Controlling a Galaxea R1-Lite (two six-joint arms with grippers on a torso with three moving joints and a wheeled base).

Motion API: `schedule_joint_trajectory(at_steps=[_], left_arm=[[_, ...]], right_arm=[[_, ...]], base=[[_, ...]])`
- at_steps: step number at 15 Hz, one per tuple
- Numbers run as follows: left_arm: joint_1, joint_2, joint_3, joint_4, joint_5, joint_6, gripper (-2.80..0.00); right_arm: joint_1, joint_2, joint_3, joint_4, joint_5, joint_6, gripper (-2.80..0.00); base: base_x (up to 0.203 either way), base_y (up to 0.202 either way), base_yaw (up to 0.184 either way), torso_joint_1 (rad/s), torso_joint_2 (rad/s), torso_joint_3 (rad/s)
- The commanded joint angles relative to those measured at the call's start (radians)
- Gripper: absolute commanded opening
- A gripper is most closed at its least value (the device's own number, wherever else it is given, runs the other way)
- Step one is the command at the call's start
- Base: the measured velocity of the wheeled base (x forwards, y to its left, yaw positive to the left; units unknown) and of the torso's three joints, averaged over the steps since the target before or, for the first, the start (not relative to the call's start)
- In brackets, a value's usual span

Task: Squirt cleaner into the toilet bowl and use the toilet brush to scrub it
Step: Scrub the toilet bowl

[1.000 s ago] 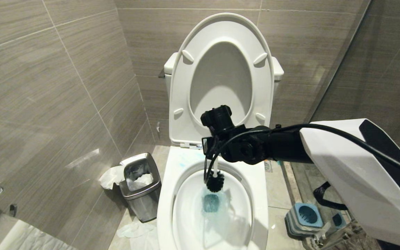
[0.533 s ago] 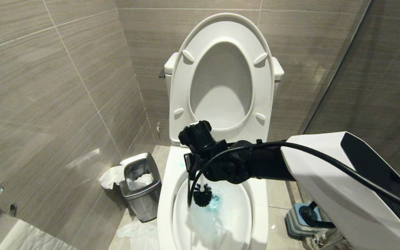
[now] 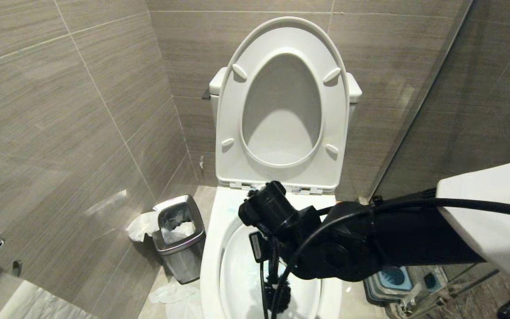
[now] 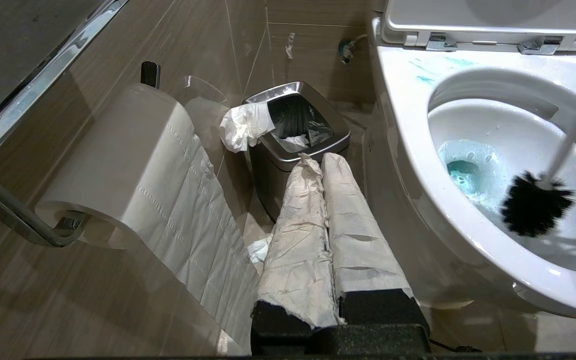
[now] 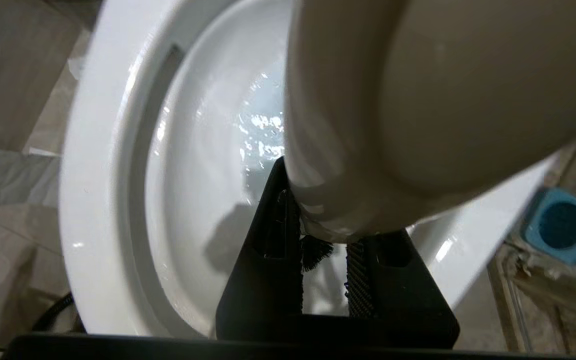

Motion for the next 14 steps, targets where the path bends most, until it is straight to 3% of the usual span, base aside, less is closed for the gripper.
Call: schedule_joint_trajectory(at_steps=[1,7,14], left_arm=[[0.000,0.002,0.002,0.000,0.000,0.000,-2.80],[0.000,0.002,0.002,0.000,0.000,0.000,-2.80],[0.000,0.002,0.003,0.000,0.000,0.000,-2.80]], right_arm=[[-0.028,-0.121,0.121,-0.002,-0.003,0.014,-2.80],[-0.187,-0.122,0.127,-0.073,-0.017,0.006,-2.80],[-0.269,0.155,-0.299,-0.063,-0.023,-0.012,-2.80]], base=[[0.000,0.000,0.000,0.000,0.00,0.000],[0.000,0.000,0.000,0.000,0.00,0.000],[0.000,0.000,0.000,0.000,0.00,0.000]])
